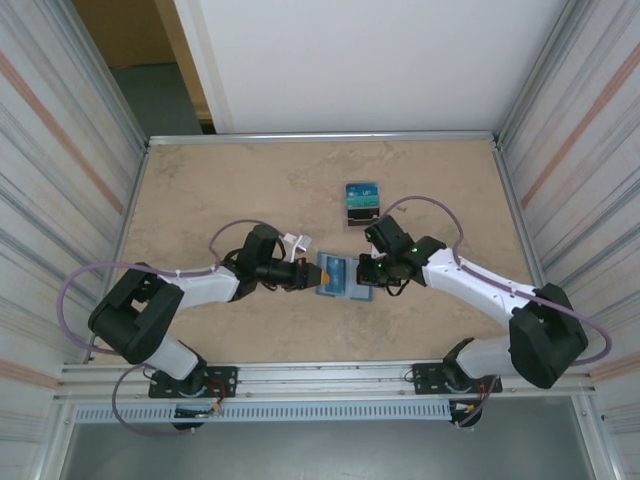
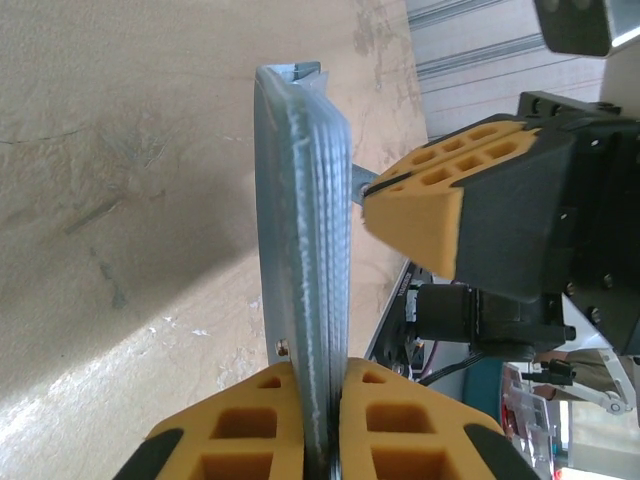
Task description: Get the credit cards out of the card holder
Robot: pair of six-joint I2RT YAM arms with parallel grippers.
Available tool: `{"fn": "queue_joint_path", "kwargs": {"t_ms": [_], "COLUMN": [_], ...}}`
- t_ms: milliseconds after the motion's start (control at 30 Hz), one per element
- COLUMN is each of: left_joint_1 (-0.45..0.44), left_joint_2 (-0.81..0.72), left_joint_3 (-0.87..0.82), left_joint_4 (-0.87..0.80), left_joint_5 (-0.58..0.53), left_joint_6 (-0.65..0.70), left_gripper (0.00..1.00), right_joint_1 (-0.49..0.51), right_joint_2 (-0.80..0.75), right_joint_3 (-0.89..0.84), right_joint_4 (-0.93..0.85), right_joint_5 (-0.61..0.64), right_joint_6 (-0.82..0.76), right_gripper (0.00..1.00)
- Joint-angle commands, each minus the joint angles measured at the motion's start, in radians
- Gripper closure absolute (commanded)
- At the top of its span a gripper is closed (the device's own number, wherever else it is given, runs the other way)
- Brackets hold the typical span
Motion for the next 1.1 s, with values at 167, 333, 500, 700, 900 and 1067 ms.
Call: {"fn": "queue_joint_path", "kwargs": {"t_ms": [167,333,500,700,900,1067], "left_joint_1": [-0.011,-0.011,-0.011,-0.014,-0.040,-0.052], "left_joint_2": [-0.001,-0.014,0.009,0.051,0.094,0.139], "left_joint_3": [0.009,0.011,0.005,-0.002,0.014,0.005], "left_joint_4": [0.121,0.108,0.105,0.131,0.136,0.197], "left_joint_5": [0.021,0.014,0.005,0.009,0.002,-0.003], "left_joint_6": [-0.057,-0.054,-0.047,-0.060,-0.063,-0.104], "left_gripper": [1.00,1.00,1.00,1.00,1.00,1.00], "right_joint_1": [0.008,0.009,-0.001,-0.037,-0.080,-0.082], "right_joint_2": [0.085,0.085,0.014,-0.131,-0.225,-0.212], "right_joint_3": [-0.031,-0.039,-0.037,-0.065,-0.094,-0.118], "right_joint_4": [0.080,0.083,0.045,0.019,-0.028,-0.050], "right_joint_5": [-0.029,-0.027,0.015,0.045,0.079,0.080], "right_joint_6": [0.032,0.033,0.030,0.022,0.033,0.055], "right_gripper": [0.98,0.98,0.94,0.71,0.73,0.85]}}
